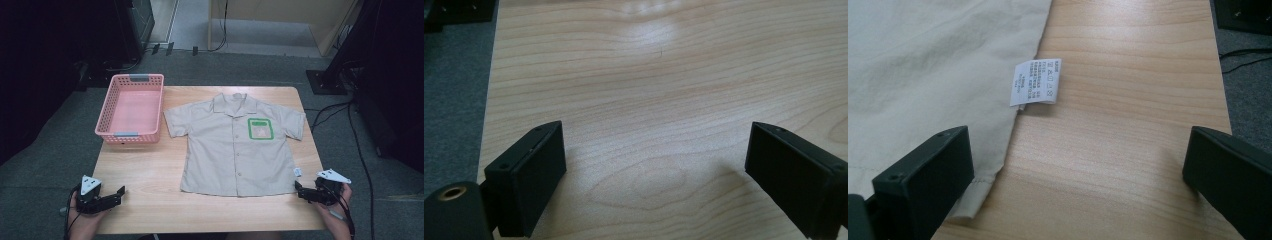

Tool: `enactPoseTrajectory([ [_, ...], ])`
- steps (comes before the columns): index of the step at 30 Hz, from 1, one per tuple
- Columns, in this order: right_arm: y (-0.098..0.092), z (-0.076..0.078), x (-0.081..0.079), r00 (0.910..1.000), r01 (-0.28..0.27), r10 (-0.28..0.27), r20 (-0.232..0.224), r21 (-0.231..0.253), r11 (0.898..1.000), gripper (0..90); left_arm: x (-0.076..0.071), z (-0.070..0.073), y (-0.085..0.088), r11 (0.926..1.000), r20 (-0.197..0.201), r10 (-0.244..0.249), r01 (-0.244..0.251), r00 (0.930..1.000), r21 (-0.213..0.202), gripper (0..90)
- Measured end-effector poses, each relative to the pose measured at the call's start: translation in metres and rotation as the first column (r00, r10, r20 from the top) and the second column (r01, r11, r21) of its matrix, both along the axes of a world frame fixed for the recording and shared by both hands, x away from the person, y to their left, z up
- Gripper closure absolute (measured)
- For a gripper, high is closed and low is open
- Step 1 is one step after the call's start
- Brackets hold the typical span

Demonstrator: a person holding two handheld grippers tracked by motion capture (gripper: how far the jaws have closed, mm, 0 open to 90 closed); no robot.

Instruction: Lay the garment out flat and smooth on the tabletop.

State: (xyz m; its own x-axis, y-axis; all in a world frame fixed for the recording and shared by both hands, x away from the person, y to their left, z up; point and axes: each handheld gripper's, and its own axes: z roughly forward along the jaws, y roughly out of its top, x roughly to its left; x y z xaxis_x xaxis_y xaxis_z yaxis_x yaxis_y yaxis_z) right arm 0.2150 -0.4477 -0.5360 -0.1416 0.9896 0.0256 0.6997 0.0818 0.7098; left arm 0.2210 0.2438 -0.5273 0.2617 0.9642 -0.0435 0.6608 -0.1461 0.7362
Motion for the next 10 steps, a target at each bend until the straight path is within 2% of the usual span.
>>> enactPoseTrajectory([
  [6, 0.0, 0.0, 0.0, 1.0, 0.0, 0.0, 0.0, 0.0, 1.0, 0.0, 0.0006, -0.0006, -0.0049, 0.9987, -0.003, -0.005, 0.005, 1.0, 0.05, 9.7],
  [10, 0.0001, 0.0, 0.0, 1.0, -0.001, 0.001, 0.0, 0.0, 1.0, 0.0, 0.0008, -0.0005, -0.0049, 0.9987, -0.004, -0.007, 0.007, 1.0, 0.05, 9.7],
])
